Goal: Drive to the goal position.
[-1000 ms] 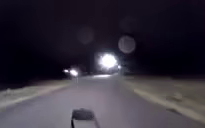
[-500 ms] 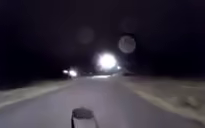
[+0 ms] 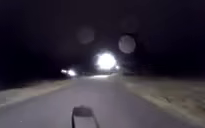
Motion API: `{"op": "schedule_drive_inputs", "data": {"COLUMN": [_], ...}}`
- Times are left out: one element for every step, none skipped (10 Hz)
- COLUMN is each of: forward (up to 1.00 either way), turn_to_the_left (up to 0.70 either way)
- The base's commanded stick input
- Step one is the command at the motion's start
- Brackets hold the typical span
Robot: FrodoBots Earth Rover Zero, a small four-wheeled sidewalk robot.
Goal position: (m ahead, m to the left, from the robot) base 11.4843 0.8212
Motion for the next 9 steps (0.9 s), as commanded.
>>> {"op": "schedule_drive_inputs", "data": {"forward": [1.0, 1.0, 1.0, 1.0, 1.0, 1.0, 1.0, 1.0, 1.0], "turn_to_the_left": [0.0, 0.0, 0.0, 0.0, 0.0, 0.0, 0.13, 0.39, 0.4]}}
